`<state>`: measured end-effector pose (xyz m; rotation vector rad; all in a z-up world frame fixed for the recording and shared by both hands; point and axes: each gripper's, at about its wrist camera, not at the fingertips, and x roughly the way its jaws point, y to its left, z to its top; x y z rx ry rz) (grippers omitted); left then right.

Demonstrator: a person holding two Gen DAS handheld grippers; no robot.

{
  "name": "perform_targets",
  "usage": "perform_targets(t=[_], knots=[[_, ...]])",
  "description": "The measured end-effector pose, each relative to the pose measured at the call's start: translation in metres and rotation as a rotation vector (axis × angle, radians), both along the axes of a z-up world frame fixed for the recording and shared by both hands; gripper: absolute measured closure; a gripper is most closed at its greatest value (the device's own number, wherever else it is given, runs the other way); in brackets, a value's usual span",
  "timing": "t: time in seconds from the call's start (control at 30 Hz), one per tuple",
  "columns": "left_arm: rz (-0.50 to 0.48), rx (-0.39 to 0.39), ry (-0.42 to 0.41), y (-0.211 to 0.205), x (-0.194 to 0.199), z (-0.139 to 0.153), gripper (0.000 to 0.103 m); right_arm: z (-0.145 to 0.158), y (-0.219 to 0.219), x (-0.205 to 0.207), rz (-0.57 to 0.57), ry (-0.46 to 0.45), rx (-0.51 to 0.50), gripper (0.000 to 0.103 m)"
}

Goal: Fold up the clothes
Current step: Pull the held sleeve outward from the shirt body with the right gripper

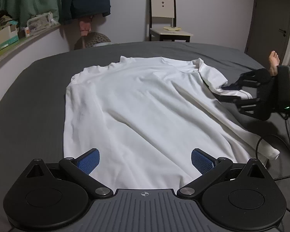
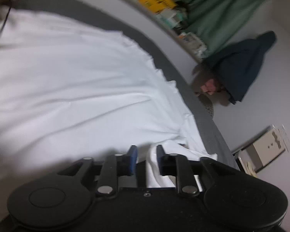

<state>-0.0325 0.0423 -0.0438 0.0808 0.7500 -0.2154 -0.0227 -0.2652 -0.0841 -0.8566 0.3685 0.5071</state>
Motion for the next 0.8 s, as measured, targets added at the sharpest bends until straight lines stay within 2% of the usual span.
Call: perform_targets(t=[0.13,0.23,0.3,0.43,0.47,0.63,0.67,0.7,0.73,0.77,0.8], knots=[[-0.001,-0.004,-0.002,-0.001,0.000,0.000,0.000,0.028,-0.038,-0.006,-0.099,-0.015,0.134,0.073],[-0.004,0.001,0.001,-0.002,0.001,0.001,0.000,0.036,-0.066,-0.001,-0.215,0.020,0.213,0.072],[-0.005,0.005,0.002,-0.003,0.001,0.001,0.000,0.035,-0.084,0.008,-0.274,0.079,0.245,0.071],[-0.008,0.014,0.005,-0.003,0.001,0.000,0.000,0.028,-0.107,0.029,-0.304,0.210,0.317,0.067],[-0.007,0.017,0.006,-0.003,0.001,0.000,0.000,0.024,-0.112,0.034,-0.326,0.243,0.355,0.065],[0.009,0.010,0.015,-0.001,0.004,-0.002,0.000,0.002,-0.134,0.056,-0.436,0.410,0.542,0.064],[0.010,0.010,0.017,-0.001,0.004,-0.002,0.000,-0.002,-0.137,0.059,-0.450,0.428,0.569,0.064],[0.012,0.010,0.021,-0.001,0.005,-0.003,0.000,-0.003,-0.135,0.057,-0.443,0.404,0.571,0.064],[0.012,0.009,0.024,-0.001,0.005,-0.004,0.000,-0.003,-0.133,0.055,-0.436,0.380,0.572,0.070],[0.013,0.008,0.026,0.000,0.005,-0.005,0.000,-0.004,-0.130,0.053,-0.428,0.356,0.574,0.086],[0.013,0.009,0.027,-0.001,0.006,-0.005,0.000,-0.005,-0.128,0.052,-0.421,0.332,0.575,0.093]])
